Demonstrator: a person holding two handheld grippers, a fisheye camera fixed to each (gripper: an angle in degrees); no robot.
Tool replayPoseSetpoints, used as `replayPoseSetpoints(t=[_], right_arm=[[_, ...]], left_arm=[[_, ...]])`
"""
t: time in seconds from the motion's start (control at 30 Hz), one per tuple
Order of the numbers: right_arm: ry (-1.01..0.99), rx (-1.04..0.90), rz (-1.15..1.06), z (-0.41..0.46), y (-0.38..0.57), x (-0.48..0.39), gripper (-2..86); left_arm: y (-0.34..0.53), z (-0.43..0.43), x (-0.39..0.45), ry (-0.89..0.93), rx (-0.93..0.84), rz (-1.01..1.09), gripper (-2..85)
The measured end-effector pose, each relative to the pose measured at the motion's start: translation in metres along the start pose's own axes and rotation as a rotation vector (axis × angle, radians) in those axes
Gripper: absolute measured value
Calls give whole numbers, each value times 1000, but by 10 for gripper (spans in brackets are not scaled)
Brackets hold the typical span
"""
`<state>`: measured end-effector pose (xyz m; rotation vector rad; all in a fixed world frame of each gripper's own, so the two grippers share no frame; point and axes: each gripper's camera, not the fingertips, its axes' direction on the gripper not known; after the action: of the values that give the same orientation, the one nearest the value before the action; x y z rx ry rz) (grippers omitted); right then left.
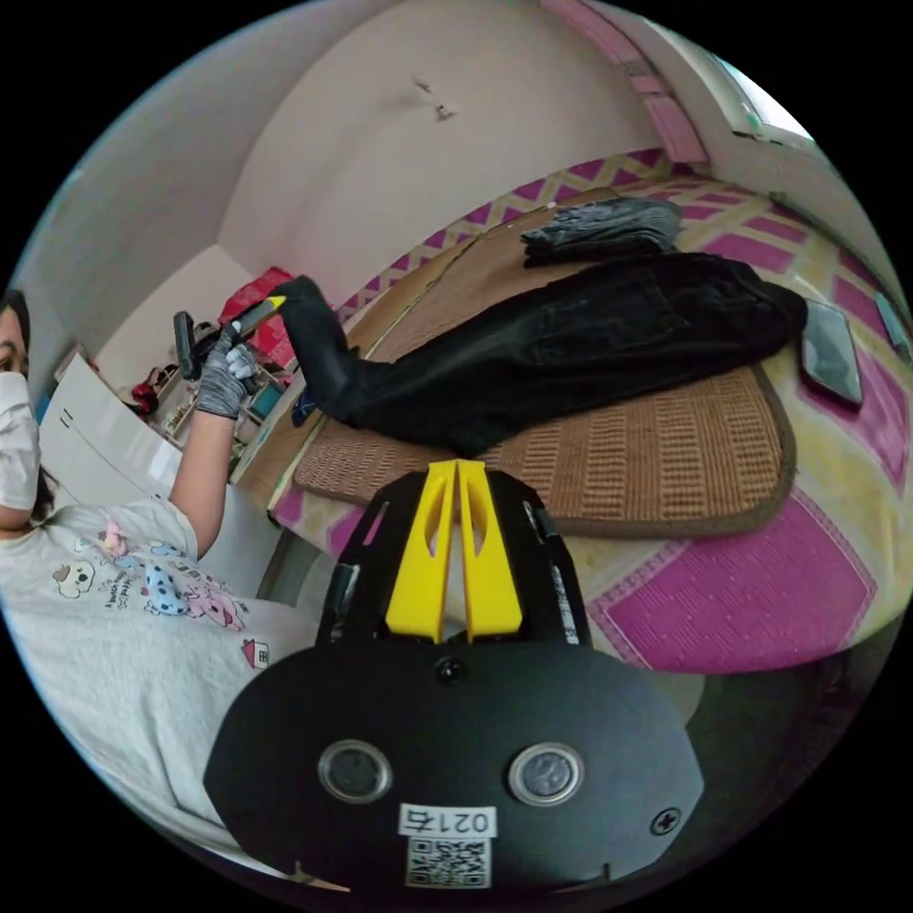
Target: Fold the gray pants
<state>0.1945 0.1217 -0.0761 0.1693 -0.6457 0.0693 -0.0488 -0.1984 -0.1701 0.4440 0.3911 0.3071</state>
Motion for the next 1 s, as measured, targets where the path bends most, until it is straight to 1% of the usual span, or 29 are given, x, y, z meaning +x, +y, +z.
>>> replayPoseSetpoints(t=[0.03, 0.1, 0.13, 0.2, 0.23, 0.27, 0.3, 0.37, 0.47, 0.5, 0.53, 0.63, 0.67, 0.7, 0.73, 0.83, 0.87, 0.9, 0.93, 1.0], right_arm=[[-12, 10, 20, -8, 7, 12, -6], [-23, 25, 46, -20, 16, 28, -6], [-28, 38, 62, -28, 22, 38, -6], [-36, 56, 87, -38, 33, 52, -6], [-47, 63, 104, -45, 39, 61, -7], [-57, 67, 119, -50, 46, 70, -7], [-60, 70, 126, -53, 49, 74, -7], [-64, 90, 149, -67, 61, 89, -7], [-65, 108, 185, -79, 72, 109, -7], [-68, 109, 191, -80, 73, 113, -7], [-74, 112, 202, -81, 74, 120, -7], [-111, 120, 202, -84, 71, 128, -7], [-113, 126, 191, -87, 69, 128, -7], [-110, 129, 185, -89, 68, 128, -7], [-101, 132, 172, -92, 67, 127, -7], [-74, 129, 167, -99, 63, 132, -7], [-76, 130, 171, -101, 62, 136, -7], [-77, 131, 173, -103, 61, 138, -7], [-76, 136, 176, -105, 60, 141, -7], [-72, 139, 173, -107, 57, 142, -6]], left_arm=[[-4, 13, 21, 16, -17, 25, -1], [-10, 71, 99, 86, -94, 93, 0], [-9, 87, 117, 99, -124, 107, 1], [5, 157, 180, 122, -266, 143, 2], [11, 174, 192, 123, -306, 146, 3], [22, 204, 212, 120, -384, 148, 4], [29, 222, 226, 124, -416, 127, 4], [26, 226, 243, 114, -367, 109, 5], [6, 223, 278, 71, -281, 163, 7], [2, 230, 291, 77, -281, 168, 10], [2, 237, 297, 77, -295, 172, 12], [15, 285, 325, 80, -437, 173, 23], [19, 295, 332, 88, -446, 152, 30], [18, 296, 337, 94, -414, 139, 36], [16, 296, 340, 108, -406, 133, 40], [6, 296, 349, 271, -387, 113, 61], [1, 294, 352, 353, -377, 114, 64], [-5, 291, 353, 364, -362, 110, 67], [-8, 289, 352, 351, -348, 104, 64], [-21, 293, 342, 240, -334, 67, 49]])
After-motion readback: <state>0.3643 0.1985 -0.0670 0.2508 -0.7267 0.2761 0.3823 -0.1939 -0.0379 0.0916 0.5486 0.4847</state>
